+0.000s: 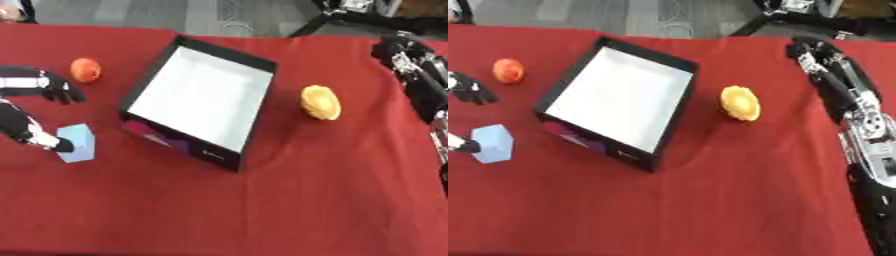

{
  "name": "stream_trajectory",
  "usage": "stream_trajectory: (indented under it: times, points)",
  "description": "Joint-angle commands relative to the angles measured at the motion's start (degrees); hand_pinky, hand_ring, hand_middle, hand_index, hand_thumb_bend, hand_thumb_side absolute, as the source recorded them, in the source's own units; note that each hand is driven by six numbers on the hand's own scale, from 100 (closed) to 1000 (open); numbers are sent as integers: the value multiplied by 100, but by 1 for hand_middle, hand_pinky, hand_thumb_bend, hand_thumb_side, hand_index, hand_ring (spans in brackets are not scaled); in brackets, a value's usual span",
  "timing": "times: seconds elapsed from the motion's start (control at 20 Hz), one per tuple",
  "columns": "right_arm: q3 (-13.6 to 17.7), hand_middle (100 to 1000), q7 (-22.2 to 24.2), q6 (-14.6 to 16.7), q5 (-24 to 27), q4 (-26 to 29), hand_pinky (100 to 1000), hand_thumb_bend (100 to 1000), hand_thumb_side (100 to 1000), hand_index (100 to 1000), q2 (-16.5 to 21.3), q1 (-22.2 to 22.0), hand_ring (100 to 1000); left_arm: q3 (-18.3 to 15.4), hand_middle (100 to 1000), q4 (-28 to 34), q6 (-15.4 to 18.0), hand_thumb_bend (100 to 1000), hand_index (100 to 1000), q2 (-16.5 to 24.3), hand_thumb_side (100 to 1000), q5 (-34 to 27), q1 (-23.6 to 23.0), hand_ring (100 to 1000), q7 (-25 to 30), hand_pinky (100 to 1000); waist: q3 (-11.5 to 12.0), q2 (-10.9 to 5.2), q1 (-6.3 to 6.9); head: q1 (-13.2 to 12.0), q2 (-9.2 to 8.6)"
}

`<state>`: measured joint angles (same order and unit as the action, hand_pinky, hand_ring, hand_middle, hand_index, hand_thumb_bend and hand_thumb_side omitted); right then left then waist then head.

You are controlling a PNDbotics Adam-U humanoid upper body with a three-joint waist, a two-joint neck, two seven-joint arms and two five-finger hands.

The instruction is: Pick up objects on the table and place them in the box.

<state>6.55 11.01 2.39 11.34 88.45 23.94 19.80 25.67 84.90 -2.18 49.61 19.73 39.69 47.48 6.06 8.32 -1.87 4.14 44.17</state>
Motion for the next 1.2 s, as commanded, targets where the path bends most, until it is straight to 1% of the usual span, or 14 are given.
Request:
stream_trajectory:
  times: [0.05,0.2,0.35,0.6,0.85,1.2]
  points:
    - [6,773,23,7,-37,46,1000,100,527,829,143,60,866,96,839,-132,25,660,909,-10,348,401,182,862,-221,884,-6,-83,80,-29,-5]
    - [-6,774,41,7,-49,40,1000,100,539,829,134,60,866,221,838,-389,95,668,909,-187,341,864,250,862,-504,883,-9,-82,82,-87,-5]
    - [-11,774,59,7,-61,37,1000,100,541,829,127,56,866,276,839,-657,178,668,910,-375,336,1096,306,863,-682,884,-12,-81,76,-155,-5]
    - [-13,774,75,11,-81,30,1000,100,544,829,120,46,867,302,842,-931,298,679,911,-540,323,1423,348,866,-863,882,-18,-70,67,-156,-5]
    - [-13,774,83,12,-103,19,1000,100,549,829,113,32,867,276,841,-1012,329,674,910,-524,315,1519,296,864,-978,880,-16,-58,66,-98,-5]
    - [-24,775,94,21,-127,2,1000,100,572,829,109,22,867,264,840,-994,268,669,909,-496,322,1420,269,861,-958,878,-9,-58,56,-50,-5]
